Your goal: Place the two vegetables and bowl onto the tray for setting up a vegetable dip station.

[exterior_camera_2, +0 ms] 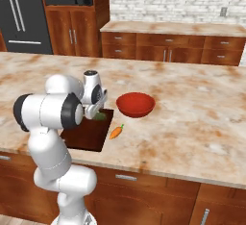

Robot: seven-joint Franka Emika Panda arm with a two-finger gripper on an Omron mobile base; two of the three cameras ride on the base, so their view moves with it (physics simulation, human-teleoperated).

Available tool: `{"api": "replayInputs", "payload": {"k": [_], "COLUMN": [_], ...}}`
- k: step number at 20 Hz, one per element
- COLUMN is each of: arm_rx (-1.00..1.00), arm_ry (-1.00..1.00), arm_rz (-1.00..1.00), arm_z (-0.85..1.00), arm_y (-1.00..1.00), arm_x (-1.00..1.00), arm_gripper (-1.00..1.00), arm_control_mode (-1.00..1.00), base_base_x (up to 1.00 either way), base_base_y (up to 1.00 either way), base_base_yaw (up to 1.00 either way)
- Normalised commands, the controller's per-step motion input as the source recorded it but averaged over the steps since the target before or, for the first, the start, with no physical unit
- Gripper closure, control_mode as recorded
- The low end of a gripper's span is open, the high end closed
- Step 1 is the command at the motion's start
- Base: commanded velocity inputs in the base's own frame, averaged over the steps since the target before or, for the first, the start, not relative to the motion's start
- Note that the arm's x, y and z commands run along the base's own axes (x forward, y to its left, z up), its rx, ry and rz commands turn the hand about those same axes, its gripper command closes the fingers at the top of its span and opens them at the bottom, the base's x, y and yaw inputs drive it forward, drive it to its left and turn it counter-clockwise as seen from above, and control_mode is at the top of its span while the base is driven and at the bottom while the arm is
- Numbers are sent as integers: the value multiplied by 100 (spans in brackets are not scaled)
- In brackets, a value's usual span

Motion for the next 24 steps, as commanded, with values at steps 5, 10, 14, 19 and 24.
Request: {"api": "replayInputs", "payload": {"k": [5, 10, 14, 19, 24], "arm_rx": [0, 0, 0, 0, 2], "arm_ry": [5, 2, 0, 0, 0], "arm_rz": [-37, -36, -39, -41, -41], "arm_z": [11, 16, 2, 0, 0], "arm_y": [-16, -19, -35, -31, -31], "arm_x": [-22, -44, -35, 0, 0], "arm_gripper": [-100, -100, -100, -100, -100], "arm_control_mode": [-100, -100, -100, -100, -100], "base_base_x": [0, 0, 0, 0, 0], "base_base_y": [0, 0, 0, 0, 0], "base_base_yaw": [0, 0, 0, 0, 0]}}
